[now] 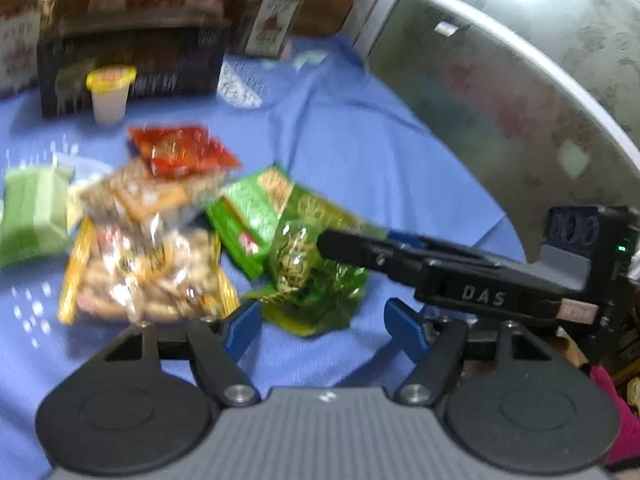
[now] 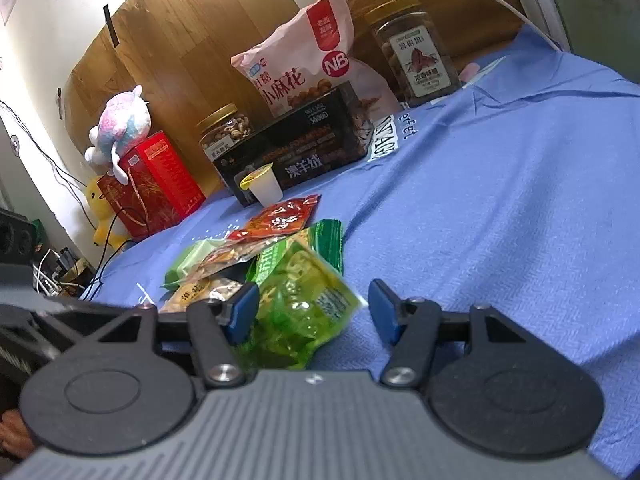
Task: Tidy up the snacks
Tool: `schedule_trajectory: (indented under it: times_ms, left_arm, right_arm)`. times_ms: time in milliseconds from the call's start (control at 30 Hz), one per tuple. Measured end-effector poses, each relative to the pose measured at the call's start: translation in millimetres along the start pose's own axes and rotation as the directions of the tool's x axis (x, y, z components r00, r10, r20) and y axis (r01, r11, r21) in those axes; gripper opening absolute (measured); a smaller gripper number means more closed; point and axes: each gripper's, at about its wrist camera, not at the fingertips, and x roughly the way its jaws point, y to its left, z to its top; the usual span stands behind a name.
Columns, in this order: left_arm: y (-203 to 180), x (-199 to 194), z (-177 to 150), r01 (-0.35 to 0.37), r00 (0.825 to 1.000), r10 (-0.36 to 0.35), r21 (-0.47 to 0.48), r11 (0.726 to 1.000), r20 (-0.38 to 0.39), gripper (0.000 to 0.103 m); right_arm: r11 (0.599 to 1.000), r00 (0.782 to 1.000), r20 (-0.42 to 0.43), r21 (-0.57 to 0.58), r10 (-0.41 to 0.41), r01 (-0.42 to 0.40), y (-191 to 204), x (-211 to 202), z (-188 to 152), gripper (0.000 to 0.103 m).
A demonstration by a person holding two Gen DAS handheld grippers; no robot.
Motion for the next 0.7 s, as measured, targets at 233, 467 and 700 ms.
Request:
schedule_trajectory:
  times_ms: [233, 467, 700]
  left_arm:
    - [1, -3, -10, -0.022, 0.998, 0.026, -0.077, 0.997, 0.051, 0.064]
    - [12, -12, -13, -0.006, 0.998, 0.016, -0.138, 0.99, 0.069, 0.058]
    - [11, -11, -14, -0.002, 0.997, 0.013, -0.141, 0.99, 0.074, 0.058]
  right_arm:
    - [0.999, 1.0, -0.024, 0.034, -0.017, 0.018, 2, -11, -7, 0.028]
    - [1.0, 0.999, -0.041, -0.008, -0.027, 0.027, 21, -21, -19, 0.025]
    - [1.0, 0.998, -0.06, -0.01, -0.024, 0.024, 27, -21, -26, 0.023]
